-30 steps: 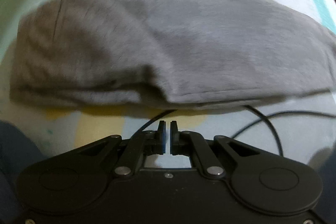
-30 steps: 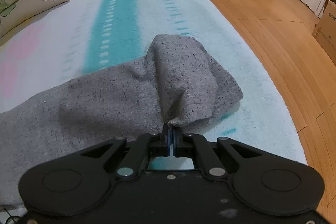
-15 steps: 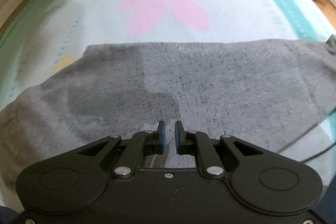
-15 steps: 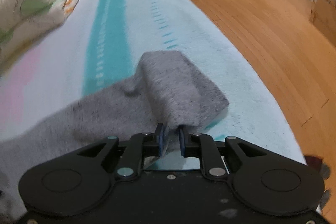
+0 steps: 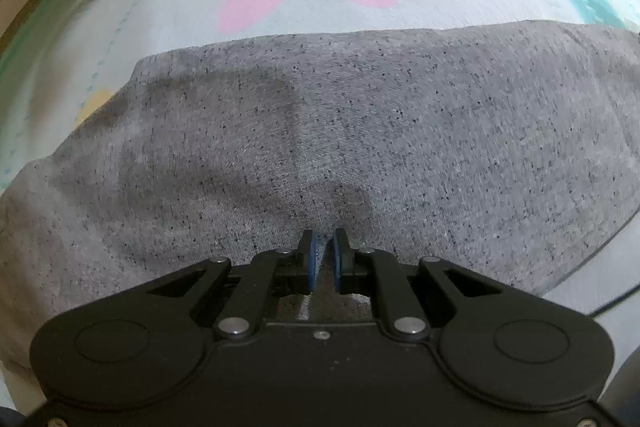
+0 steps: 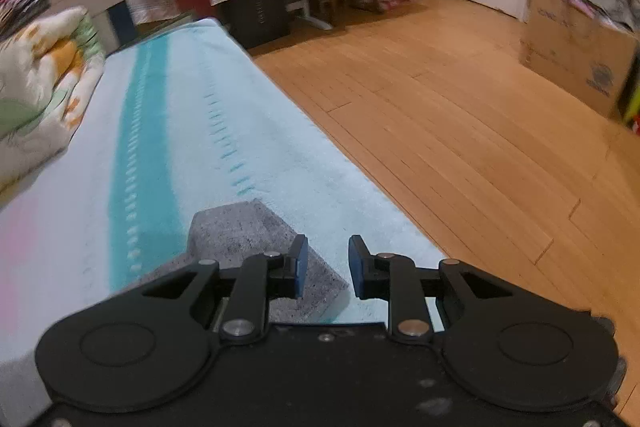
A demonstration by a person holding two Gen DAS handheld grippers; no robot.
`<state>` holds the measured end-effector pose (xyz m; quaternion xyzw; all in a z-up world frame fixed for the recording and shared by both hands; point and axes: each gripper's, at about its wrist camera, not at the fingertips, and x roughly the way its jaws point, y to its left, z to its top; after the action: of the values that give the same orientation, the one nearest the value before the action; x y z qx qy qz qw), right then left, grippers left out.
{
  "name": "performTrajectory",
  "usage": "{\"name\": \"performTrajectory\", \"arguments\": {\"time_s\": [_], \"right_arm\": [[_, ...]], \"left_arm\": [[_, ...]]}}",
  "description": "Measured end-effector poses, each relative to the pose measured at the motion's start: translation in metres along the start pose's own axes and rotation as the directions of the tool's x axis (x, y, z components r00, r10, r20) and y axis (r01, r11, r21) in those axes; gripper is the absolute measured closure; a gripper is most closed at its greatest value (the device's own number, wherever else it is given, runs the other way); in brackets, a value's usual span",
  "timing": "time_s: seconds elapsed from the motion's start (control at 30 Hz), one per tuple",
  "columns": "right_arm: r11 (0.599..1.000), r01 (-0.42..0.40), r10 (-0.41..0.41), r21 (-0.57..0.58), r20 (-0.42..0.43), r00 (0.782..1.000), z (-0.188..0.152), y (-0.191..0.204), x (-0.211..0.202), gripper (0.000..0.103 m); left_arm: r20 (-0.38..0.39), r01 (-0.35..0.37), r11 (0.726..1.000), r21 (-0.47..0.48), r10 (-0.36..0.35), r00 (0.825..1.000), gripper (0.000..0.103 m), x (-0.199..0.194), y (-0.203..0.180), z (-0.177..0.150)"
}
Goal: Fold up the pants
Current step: 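Open the right tool to release the cuff onto the pants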
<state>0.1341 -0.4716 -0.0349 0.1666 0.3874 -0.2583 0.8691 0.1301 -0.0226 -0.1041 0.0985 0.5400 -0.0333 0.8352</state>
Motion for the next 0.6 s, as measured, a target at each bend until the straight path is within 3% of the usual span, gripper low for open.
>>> {"name": "performTrajectory", "arguments": {"time_s": [0.17,0.3,0.43,0.6], "right_arm": [[0.999,-0.040,0.039,-0.005,-0.119,0.992,0.001,-0.002,0.017,0.078],[0.988,-0.085,0.112,0.132,-0.214,0.970,-0.008,-0.012,0.028,0.078],[0.927,-0.128,0.221,0.352,-0.238,0.946,-0.013,-0.035,0.033,0.078],[0.857,-0.150,0.302,0.492,-0.246,0.921,-0.018,-0.051,0.036,0.078]], "left_arm": [[0.012,-0.003,1.000,0.010,0.003,1.000,0.087,0.001,0.000,-0.004],[0.009,0.012,1.000,0.003,-0.012,1.000,0.087,-0.004,0.000,-0.005],[0.002,0.017,1.000,0.003,-0.017,1.000,0.087,-0.004,0.001,-0.005],[0.011,0.003,1.000,0.018,-0.003,1.000,0.087,-0.006,-0.004,-0.005]]}}
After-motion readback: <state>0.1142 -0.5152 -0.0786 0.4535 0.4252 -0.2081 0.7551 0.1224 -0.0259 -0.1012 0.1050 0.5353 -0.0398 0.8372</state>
